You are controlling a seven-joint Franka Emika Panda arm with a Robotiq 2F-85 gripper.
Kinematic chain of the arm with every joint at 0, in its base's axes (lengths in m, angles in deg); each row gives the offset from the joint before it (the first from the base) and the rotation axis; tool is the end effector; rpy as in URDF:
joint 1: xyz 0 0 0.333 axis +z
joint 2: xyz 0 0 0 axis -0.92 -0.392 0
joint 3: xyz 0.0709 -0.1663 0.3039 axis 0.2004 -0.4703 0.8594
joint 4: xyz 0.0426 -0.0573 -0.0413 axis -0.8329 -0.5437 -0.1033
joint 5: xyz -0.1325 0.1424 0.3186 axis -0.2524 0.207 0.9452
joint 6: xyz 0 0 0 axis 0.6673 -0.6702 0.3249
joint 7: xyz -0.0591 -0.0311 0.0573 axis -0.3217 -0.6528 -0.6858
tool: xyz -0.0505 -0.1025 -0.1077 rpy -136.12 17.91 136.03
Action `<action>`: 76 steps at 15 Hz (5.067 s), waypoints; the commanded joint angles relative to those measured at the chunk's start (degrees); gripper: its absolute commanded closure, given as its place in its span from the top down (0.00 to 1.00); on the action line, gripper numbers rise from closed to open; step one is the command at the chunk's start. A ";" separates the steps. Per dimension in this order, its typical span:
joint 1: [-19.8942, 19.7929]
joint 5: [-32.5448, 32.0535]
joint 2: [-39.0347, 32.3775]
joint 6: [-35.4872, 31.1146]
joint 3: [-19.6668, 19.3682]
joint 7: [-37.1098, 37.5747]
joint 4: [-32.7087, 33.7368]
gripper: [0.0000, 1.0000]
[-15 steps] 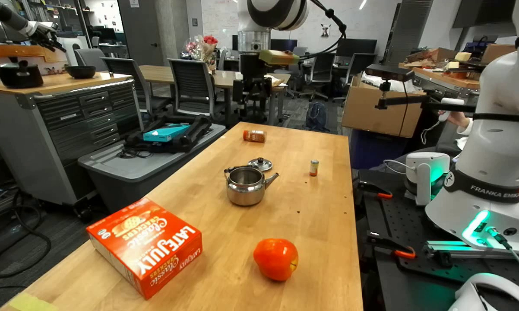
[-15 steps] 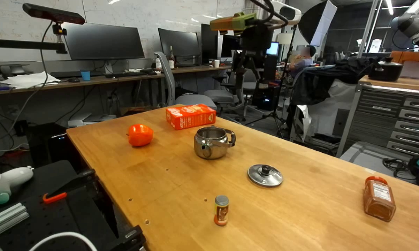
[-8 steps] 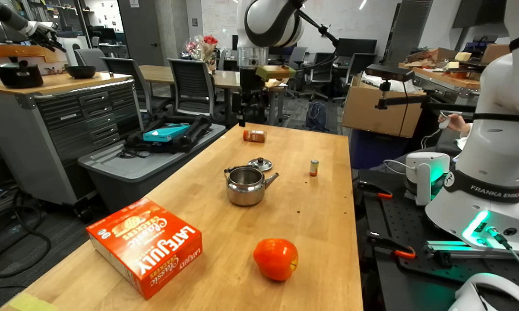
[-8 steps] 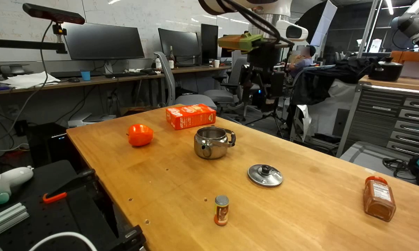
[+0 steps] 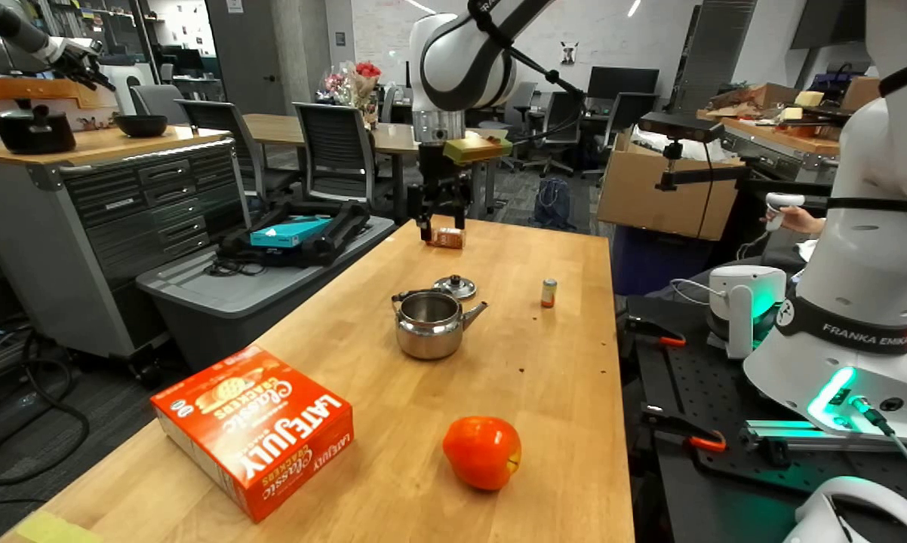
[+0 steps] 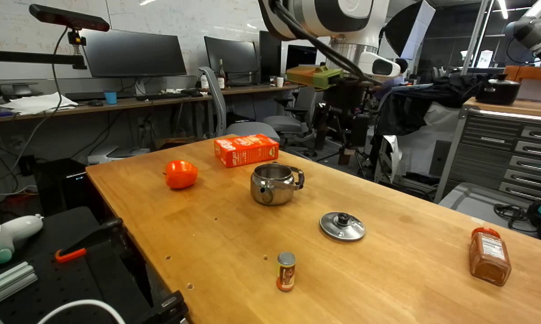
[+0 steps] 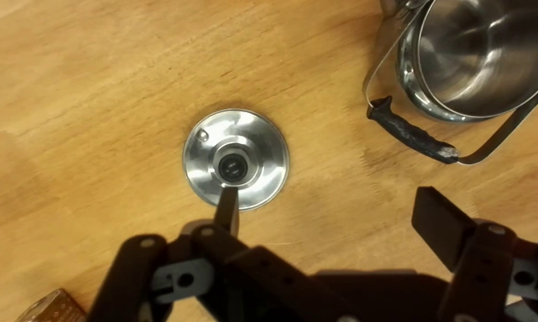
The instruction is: Pick the lid and put it on the tea pot
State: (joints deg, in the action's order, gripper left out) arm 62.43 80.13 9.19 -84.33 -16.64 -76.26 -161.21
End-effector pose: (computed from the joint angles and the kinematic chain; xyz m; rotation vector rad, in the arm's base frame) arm 0.5921 -0.0934 0.2728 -3.0668 0.6384 0.1251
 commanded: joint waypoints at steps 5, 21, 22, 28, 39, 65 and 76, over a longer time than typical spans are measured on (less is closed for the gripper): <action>-1.09 1.74 -5.20 1.24 -1.29 3.55 5.61 1.00; -2.54 1.91 -13.80 6.88 -2.22 5.34 12.56 1.00; -2.69 2.02 -14.24 7.83 -2.20 5.30 13.07 1.00; -3.70 3.19 -15.67 12.38 -1.82 4.68 15.84 1.00; -3.29 4.74 -14.43 12.67 -1.99 4.34 14.97 1.00; -2.52 2.67 -17.79 -0.64 -3.71 4.92 10.27 1.00; -3.20 3.14 -17.69 0.76 -2.78 3.53 10.11 0.16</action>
State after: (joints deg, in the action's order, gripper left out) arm 59.01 83.12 -8.19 -84.38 -19.16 -71.66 -151.60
